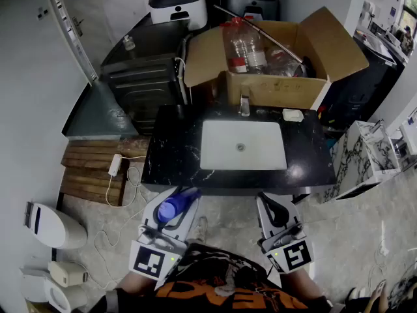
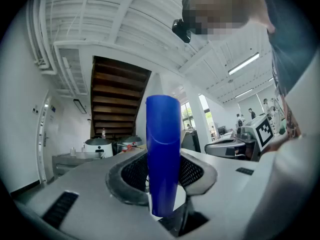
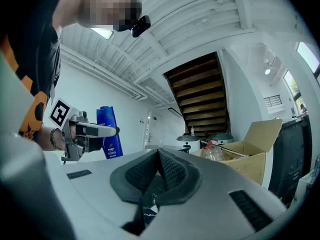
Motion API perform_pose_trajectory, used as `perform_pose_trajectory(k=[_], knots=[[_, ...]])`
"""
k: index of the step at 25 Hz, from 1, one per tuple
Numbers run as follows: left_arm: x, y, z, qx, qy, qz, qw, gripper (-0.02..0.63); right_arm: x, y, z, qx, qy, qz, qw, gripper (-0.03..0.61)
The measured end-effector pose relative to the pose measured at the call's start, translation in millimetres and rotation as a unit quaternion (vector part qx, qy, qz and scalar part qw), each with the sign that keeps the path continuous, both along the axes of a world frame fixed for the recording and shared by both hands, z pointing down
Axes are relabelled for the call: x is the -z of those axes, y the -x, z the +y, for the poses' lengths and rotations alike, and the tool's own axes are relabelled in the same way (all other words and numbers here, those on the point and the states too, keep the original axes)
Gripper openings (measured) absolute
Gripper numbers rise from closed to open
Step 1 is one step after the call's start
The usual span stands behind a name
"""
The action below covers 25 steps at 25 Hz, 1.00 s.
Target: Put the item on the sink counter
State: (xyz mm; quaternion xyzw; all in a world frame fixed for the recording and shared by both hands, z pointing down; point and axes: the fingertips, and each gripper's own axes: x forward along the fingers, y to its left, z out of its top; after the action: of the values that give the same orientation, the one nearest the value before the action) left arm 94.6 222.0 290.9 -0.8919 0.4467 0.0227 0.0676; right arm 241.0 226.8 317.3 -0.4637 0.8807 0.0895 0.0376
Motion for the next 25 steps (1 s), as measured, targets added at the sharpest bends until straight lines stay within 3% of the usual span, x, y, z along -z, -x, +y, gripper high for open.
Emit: perform_pose_trajectory(k=[10, 14, 21, 25], knots=[[-8, 2, 6, 0.016, 0.006, 0.002, 0.9998, 0.160, -9, -1, 5, 0.013, 0.008, -0.002, 1.000, 0.014], [-15, 6, -4, 0.020, 0.013, 0.008, 0.9997, 0.161, -12, 2, -2, 0.031, 0.021, -0.041, 0.998, 0.020], [-24, 24, -59, 0.025, 0.012, 0.010, 0.9996, 0.161, -23, 25, -43, 0.049, 0.037, -0.021, 0.998, 0.054], [-26, 43, -105, 0.034, 0.017, 0.013, 0.9992, 0.161, -19, 46, -85, 0.051, 0.050, -0.037, 0.997, 0.054]])
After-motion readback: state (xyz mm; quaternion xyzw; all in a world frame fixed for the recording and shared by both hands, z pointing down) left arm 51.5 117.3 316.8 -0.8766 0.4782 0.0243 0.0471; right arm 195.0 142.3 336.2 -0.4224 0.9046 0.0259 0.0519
